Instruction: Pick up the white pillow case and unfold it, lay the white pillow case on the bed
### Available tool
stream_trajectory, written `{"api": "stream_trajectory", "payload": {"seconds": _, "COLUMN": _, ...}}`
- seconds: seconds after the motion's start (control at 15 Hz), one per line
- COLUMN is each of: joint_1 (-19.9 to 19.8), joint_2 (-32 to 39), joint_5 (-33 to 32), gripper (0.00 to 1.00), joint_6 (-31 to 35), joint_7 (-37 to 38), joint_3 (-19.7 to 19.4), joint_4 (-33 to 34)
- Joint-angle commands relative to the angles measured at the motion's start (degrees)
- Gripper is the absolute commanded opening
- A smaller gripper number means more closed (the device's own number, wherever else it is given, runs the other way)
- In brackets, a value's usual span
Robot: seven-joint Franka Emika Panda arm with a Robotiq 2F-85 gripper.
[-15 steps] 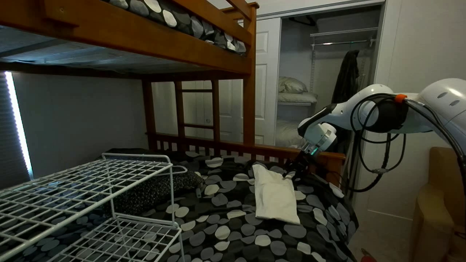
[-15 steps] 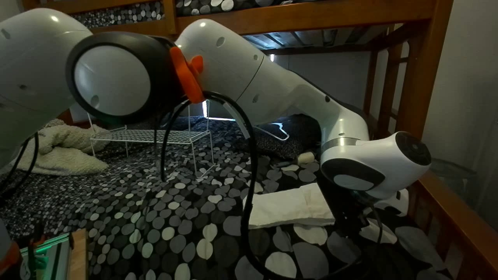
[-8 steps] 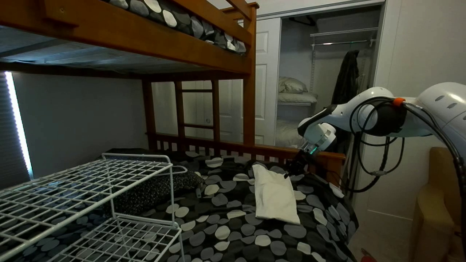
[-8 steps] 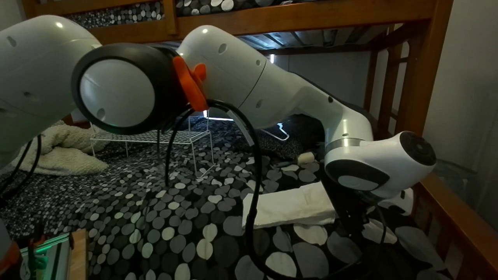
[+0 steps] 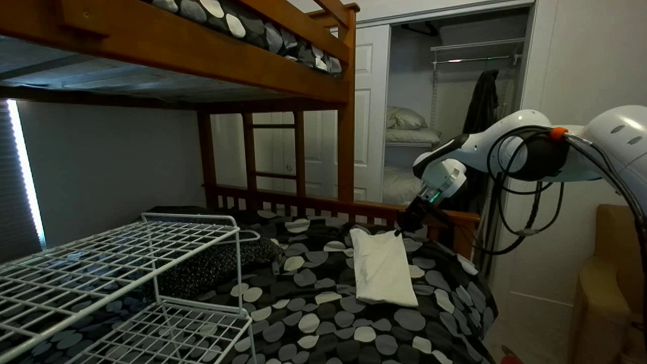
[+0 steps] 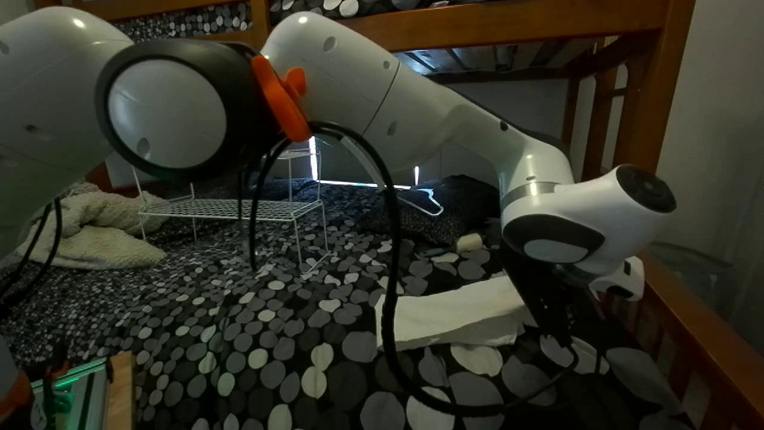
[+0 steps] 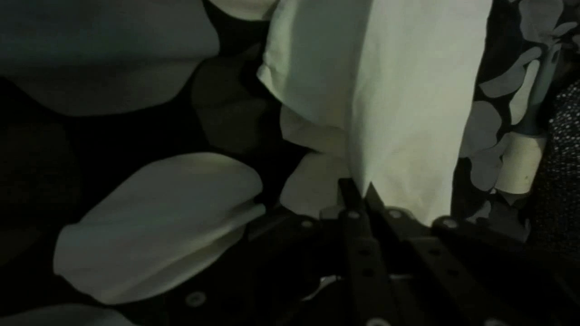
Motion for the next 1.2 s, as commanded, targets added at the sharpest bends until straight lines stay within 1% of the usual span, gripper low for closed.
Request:
{"api": "stream_trajectory", "payload": {"seconds": 0.0, "joint_1": 1.8, "joint_2": -8.2, "joint_5": -2.2, "gripper": 0.0, "joint_6": 1.58, "joint_7": -1.29, "joint_3": -1.34, "joint_4": -7.3}}
{"api": "stream_trajectory", "payload": {"seconds": 0.2, "joint_1": 3.54, "joint_2": -12.97, "joint_5": -3.55, "gripper": 0.0, "joint_6": 3.33, "joint_7": -3.94, "joint_3": -0.95, "joint_4": -9.74}}
{"api": "stream_trajectory", "payload": {"seconds": 0.4, "joint_1": 6.08, "joint_2": -17.6, "joint_5": -4.7, "gripper": 0.0, "joint_6": 7.59, "joint_7": -9.6, "joint_3": 0.06, "joint_4": -12.87}}
{"api": "stream_trajectory", "payload": {"seconds": 0.47, "joint_1": 6.07, "joint_2": -18.67, "joint_5": -5.85, "gripper": 0.0, "joint_6": 9.49, "joint_7": -11.49, "joint_3": 2.02, "joint_4": -13.78}}
{"api": "stream_trajectory", "payload": {"seconds": 0.53, "joint_1": 6.72, "joint_2": -20.32, "joint_5": -6.14, "gripper": 0.0, "joint_6": 10.9, "joint_7": -13.67, "joint_3": 2.79, "joint_4": -15.47}}
{"api": "stream_trajectory", "payload": {"seconds": 0.8, "joint_1": 8.17, "joint_2": -26.25, "joint_5": -5.15, "gripper": 0.0, "joint_6": 15.92, "joint_7": -24.74, "joint_3": 7.54, "joint_4": -23.19}}
{"api": "stream_trajectory", "payload": {"seconds": 0.93, "joint_1": 8.45, "joint_2": -28.96, "joint_5": -3.88, "gripper": 0.0, "joint_6": 16.98, "joint_7": -31.26, "joint_3": 9.54, "joint_4": -27.36}}
{"api": "stream_trajectory", "payload": {"seconds": 1.0, "joint_1": 8.75, "joint_2": -29.93, "joint_5": -3.92, "gripper": 0.0, "joint_6": 15.79, "joint_7": -33.17, "joint_3": 9.86, "joint_4": -28.87}}
{"api": "stream_trajectory", "payload": {"seconds": 1.07, "joint_1": 9.73, "joint_2": -25.52, "joint_5": -4.64, "gripper": 0.02, "joint_6": 14.67, "joint_7": -28.09, "joint_3": 8.23, "joint_4": -21.93}}
{"api": "stream_trajectory", "payload": {"seconds": 1.13, "joint_1": 10.09, "joint_2": -26.69, "joint_5": -4.47, "gripper": 0.02, "joint_6": 14.64, "joint_7": -29.85, "joint_3": 8.51, "joint_4": -23.74}}
